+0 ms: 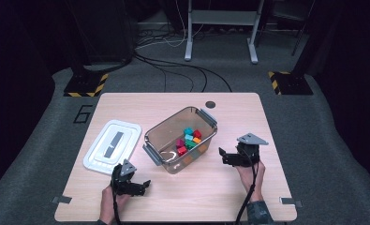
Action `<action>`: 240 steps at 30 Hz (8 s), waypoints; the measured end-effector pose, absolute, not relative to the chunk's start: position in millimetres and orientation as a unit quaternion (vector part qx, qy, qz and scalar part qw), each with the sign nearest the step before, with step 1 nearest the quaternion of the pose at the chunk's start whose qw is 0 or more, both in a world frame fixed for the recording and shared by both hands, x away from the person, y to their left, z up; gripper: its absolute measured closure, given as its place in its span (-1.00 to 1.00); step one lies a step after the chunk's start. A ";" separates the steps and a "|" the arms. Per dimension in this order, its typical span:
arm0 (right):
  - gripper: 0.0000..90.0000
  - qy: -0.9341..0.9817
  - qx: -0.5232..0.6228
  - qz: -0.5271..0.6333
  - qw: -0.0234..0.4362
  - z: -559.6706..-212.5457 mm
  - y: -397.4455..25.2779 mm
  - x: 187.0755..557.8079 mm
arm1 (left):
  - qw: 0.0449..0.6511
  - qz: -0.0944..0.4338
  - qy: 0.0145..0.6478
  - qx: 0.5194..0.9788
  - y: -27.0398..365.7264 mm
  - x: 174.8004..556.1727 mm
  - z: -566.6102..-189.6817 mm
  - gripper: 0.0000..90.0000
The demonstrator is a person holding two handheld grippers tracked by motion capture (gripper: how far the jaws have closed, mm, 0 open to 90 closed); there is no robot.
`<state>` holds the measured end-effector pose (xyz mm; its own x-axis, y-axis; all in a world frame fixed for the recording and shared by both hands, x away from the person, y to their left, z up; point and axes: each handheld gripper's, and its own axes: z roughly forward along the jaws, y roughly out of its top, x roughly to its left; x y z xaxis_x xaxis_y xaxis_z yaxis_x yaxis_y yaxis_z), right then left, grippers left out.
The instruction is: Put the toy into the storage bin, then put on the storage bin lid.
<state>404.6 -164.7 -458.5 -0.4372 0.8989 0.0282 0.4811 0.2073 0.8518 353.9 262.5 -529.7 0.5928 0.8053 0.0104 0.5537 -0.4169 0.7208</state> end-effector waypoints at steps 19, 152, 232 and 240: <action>-1.00 0.754 0.516 0.344 0.217 -525.4 -191.4 387.9 | 0.347 0.177 0.412 0.823 263.2 354.7 -529.4 -0.92; -1.00 0.765 0.514 0.324 0.215 -528.9 -186.9 392.2 | 0.361 0.211 0.503 0.756 362.5 460.3 -446.9 0.48; -1.00 0.765 0.513 0.325 0.215 -528.8 -186.8 392.5 | 0.392 0.192 0.349 0.829 247.3 458.3 -322.2 0.48; -1.00 0.765 0.513 0.324 0.215 -528.8 -186.9 392.6 | 0.387 0.185 0.335 0.839 228.3 459.8 -324.4 0.48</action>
<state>392.6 -186.9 -528.8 -0.3819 0.9242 0.0039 0.6455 0.2637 0.7168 459.8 228.3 -324.4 0.7070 0.7054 0.0509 0.4192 -0.4760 0.7731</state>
